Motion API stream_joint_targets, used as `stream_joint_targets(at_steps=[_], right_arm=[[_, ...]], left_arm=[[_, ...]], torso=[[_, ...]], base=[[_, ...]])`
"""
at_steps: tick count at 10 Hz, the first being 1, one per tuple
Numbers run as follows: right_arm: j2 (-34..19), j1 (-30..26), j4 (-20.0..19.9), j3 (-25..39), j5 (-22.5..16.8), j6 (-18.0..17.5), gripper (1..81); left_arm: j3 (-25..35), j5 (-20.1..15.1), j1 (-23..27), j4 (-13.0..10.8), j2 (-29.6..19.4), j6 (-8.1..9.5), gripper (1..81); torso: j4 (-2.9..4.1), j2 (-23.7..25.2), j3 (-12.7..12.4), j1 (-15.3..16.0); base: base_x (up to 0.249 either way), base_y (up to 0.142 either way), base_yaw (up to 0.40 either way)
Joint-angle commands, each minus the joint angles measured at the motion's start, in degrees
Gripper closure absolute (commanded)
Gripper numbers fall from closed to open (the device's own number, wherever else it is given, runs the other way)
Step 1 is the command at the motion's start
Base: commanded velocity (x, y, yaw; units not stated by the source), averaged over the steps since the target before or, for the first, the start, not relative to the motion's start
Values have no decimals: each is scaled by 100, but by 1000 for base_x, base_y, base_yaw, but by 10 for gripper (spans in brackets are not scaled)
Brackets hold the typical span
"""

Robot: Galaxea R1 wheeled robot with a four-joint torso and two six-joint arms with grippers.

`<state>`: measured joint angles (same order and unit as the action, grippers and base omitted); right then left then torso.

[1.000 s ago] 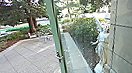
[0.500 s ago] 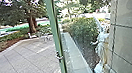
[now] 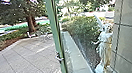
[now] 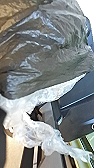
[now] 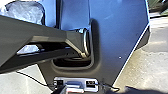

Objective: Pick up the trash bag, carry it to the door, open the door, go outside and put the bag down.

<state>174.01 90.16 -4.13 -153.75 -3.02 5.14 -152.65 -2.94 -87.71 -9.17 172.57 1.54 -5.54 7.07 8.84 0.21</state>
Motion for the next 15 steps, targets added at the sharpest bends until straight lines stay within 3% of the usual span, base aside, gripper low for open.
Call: stream_joint_targets(at_steps=[1, 15], right_arm=[[40, -213, 18, 65, -392, 22, 10], [49, -204, 18, 57, -392, 22, 10]], left_arm=[[16, -339, 215, 11, -12, -22, 811], [16, -339, 197, 11, -12, -22, 811]], torso=[[0, 0, 0, 2], [0, -5, 2, 4]], base=[[91, 0, 0], [91, 0, 0]])
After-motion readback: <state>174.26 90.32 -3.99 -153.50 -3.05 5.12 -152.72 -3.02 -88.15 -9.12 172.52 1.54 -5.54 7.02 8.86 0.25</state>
